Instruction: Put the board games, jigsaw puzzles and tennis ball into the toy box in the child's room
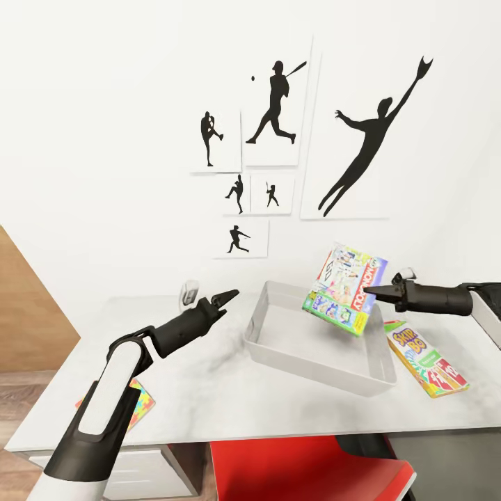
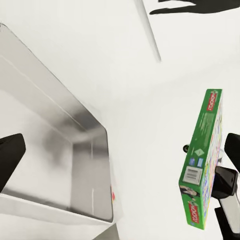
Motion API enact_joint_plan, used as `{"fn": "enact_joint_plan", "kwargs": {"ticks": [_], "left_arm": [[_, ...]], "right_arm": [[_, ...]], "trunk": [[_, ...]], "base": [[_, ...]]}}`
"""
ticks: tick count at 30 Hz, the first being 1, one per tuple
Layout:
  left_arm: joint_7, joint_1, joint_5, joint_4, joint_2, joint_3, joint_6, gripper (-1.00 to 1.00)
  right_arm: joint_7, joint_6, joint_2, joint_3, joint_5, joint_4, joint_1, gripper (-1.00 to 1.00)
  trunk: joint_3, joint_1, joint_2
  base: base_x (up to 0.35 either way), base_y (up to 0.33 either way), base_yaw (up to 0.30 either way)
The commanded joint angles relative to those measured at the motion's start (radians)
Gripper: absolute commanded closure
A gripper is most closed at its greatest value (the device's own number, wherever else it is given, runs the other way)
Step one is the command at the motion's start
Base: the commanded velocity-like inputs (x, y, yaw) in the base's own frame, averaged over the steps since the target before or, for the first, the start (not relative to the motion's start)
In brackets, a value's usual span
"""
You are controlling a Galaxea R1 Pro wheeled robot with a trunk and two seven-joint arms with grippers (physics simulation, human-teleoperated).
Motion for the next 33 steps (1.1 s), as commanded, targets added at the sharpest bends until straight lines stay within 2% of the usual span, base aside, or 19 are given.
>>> {"fn": "enact_joint_plan", "kwargs": {"ticks": [1, 4, 5, 9, 10, 12, 13, 14, 16, 20, 21, 24, 25, 29, 33], "left_arm": [[0.010, -0.001, 0.011, -0.001, 0.000, 0.000, 0.002, -1.00], [0.012, -0.001, 0.011, 0.000, 0.000, 0.001, 0.002, -1.00], [0.012, -0.001, 0.011, 0.000, 0.000, 0.001, 0.002, -1.00], [0.013, 0.000, 0.010, 0.002, 0.000, 0.001, 0.002, -1.00], [0.013, 0.000, 0.010, 0.002, 0.000, 0.001, 0.002, -1.00], [0.013, 0.000, 0.010, 0.003, 0.000, 0.001, 0.002, -1.00], [0.013, -0.001, 0.010, 0.003, 0.000, 0.001, 0.002, -1.00], [0.013, -0.001, 0.010, 0.003, 0.000, 0.001, 0.002, -1.00], [0.014, -0.001, 0.010, 0.004, 0.000, 0.001, 0.002, -1.00], [0.015, -0.001, 0.010, 0.004, 0.000, 0.000, 0.002, -1.00], [0.015, -0.001, 0.010, 0.004, 0.000, 0.000, 0.002, -1.00], [0.015, -0.002, 0.011, 0.004, 0.000, 0.001, 0.002, -1.00], [0.015, -0.002, 0.011, 0.004, 0.000, 0.001, 0.002, -1.00], [0.015, -0.002, 0.012, 0.004, -0.002, 0.001, 0.002, -1.00], [0.014, -0.002, 0.013, 0.004, -0.004, 0.001, 0.002, -1.00]], "right_arm": [[0.010, 0.006, 0.001, 0.031, -0.004, 0.016, -0.017, 1.00], [0.026, 0.006, 0.010, 0.133, -0.006, 0.052, -0.061, 1.00], [0.026, 0.006, 0.010, 0.133, -0.006, 0.052, -0.061, 1.00], [0.041, 0.006, 0.023, 0.268, -0.011, 0.096, -0.122, 1.00], [0.041, 0.006, 0.023, 0.268, -0.011, 0.096, -0.122, 1.00], [0.046, 0.006, 0.029, 0.314, -0.013, 0.126, -0.150, 1.00], [0.050, 0.006, 0.041, 0.345, -0.014, 0.163, -0.174, 1.00], [0.050, 0.006, 0.041, 0.345, -0.014, 0.163, -0.174, 1.00], [0.052, 0.006, 0.059, 0.365, -0.015, 0.209, -0.196, 1.00], [0.054, 0.006, 0.113, 0.388, -0.014, 0.321, -0.241, 1.00], [0.054, 0.006, 0.113, 0.388, -0.014, 0.321, -0.241, 1.00], [0.055, 0.006, 0.154, 0.396, -0.013, 0.408, -0.278, 1.00], [0.055, 0.006, 0.154, 0.396, -0.013, 0.408, -0.278, 1.00], [0.056, 0.006, 0.187, 0.401, -0.012, 0.482, -0.321, 1.00], [0.056, 0.006, 0.198, 0.402, -0.012, 0.510, -0.344, 1.00]], "trunk": [[-0.002, 0.001, -0.002], [-0.002, 0.001, -0.002], [-0.002, 0.001, -0.002], [-0.002, 0.001, -0.002], [-0.002, 0.001, -0.002], [-0.002, 0.001, -0.002], [-0.002, 0.001, -0.002], [-0.002, 0.001, -0.002], [-0.002, 0.001, -0.002], [-0.002, 0.001, -0.002], [-0.002, 0.001, -0.002], [-0.002, 0.001, -0.002], [-0.002, 0.001, -0.002], [-0.002, 0.001, -0.002], [-0.002, 0.001, -0.002]], "base": [[0.000, 0.000, 0.000], [0.000, 0.000, 0.000], [0.000, 0.000, 0.000], [0.000, 0.000, 0.000], [0.000, 0.000, 0.000], [0.000, 0.000, 0.000], [0.000, 0.000, 0.000], [0.000, 0.000, 0.000], [0.000, 0.000, 0.000], [0.000, 0.000, 0.000], [0.000, 0.000, 0.000], [0.000, 0.000, 0.000], [0.000, 0.000, 0.000], [0.000, 0.000, 0.000], [0.000, 0.000, 0.000]]}}
